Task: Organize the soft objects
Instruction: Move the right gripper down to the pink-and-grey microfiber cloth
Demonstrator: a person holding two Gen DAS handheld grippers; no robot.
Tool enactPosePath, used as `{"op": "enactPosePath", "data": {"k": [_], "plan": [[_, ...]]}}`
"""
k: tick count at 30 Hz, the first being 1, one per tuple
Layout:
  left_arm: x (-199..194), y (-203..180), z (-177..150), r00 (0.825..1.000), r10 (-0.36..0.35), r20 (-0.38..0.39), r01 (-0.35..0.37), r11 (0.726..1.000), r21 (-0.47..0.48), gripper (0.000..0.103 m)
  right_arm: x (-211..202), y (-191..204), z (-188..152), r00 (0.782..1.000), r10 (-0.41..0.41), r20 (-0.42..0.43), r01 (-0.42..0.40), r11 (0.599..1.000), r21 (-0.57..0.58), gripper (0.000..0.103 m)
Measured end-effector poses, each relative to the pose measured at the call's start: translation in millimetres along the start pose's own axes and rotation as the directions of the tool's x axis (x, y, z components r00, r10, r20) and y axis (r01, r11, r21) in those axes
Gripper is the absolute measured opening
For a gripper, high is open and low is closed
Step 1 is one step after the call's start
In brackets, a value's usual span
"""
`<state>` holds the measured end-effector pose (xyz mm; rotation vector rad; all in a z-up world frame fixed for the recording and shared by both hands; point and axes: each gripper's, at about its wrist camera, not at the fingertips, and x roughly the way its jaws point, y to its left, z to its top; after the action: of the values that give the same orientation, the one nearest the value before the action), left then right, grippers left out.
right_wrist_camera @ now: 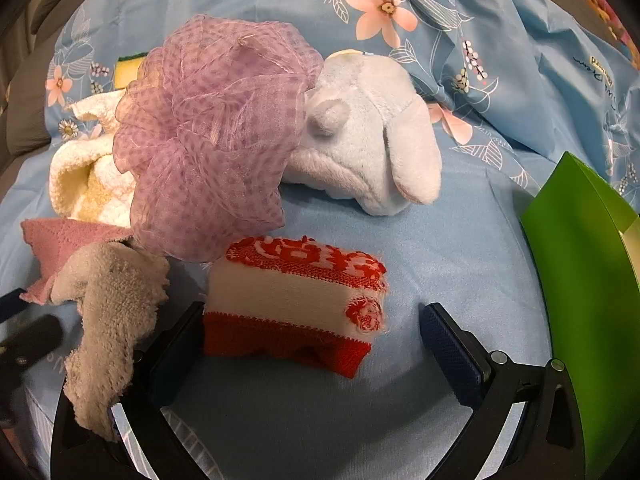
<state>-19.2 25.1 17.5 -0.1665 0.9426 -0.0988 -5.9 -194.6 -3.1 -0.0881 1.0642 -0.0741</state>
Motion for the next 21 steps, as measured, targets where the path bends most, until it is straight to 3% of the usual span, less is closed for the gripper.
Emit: {"op": "enactPosePath", "data": {"k": [5, 9, 12, 15, 16, 17, 19, 21], "plan": [[-19.8, 9.2, -2.9, 0.999, -0.024, 0.030, 0.025, 0.999, -0.028, 0.098, -1.8, 6.9, -2.6, 1.000, -0.017, -0.011, 0.017, 1.000, 0.019, 0.103], [-31.0, 14.5, -2.5, 0.995, -0.089, 0.043, 0.090, 0.996, -0.027, 0.083, -22.9, 1.3, -4.1, 0.992, -0.107, -0.070, 0.114, 0.988, 0.107, 0.102], [-38.9, 19.3, -2.3, 0.987, -0.155, 0.037, 0.157, 0.986, -0.054, 0.078, -63.8, -3.8, -1.2, 0.993, -0.113, 0.019, 0.110, 0.987, 0.116, 0.100], [-39.9, 20.8, -0.6, 0.974, -0.225, 0.029, 0.227, 0.971, -0.079, 0.076, -102.4, -18.6, 2.3, 0.994, 0.004, 0.111, -0.031, 0.969, 0.245, 0.099], [-40.0, 20.4, 0.2, 0.973, -0.230, 0.028, 0.232, 0.969, -0.083, 0.074, -108.8, -22.2, 2.4, 0.990, 0.059, 0.124, -0.093, 0.955, 0.281, 0.093], [-39.1, 19.8, 1.9, 0.973, -0.231, 0.028, 0.233, 0.968, -0.089, 0.070, -113.5, -23.4, 3.8, 0.984, 0.124, 0.128, -0.158, 0.939, 0.306, 0.082], [-35.7, 17.9, 4.6, 0.972, -0.235, 0.023, 0.236, 0.967, -0.095, 0.064, -115.8, -19.1, 3.8, 0.974, 0.194, 0.120, -0.223, 0.924, 0.312, 0.072], [-31.1, 12.6, 6.3, 0.970, -0.244, 0.004, 0.243, 0.966, -0.088, 0.056, -109.4, -10.8, 2.6, 0.959, 0.269, 0.093, -0.284, 0.909, 0.304, 0.071]]}}
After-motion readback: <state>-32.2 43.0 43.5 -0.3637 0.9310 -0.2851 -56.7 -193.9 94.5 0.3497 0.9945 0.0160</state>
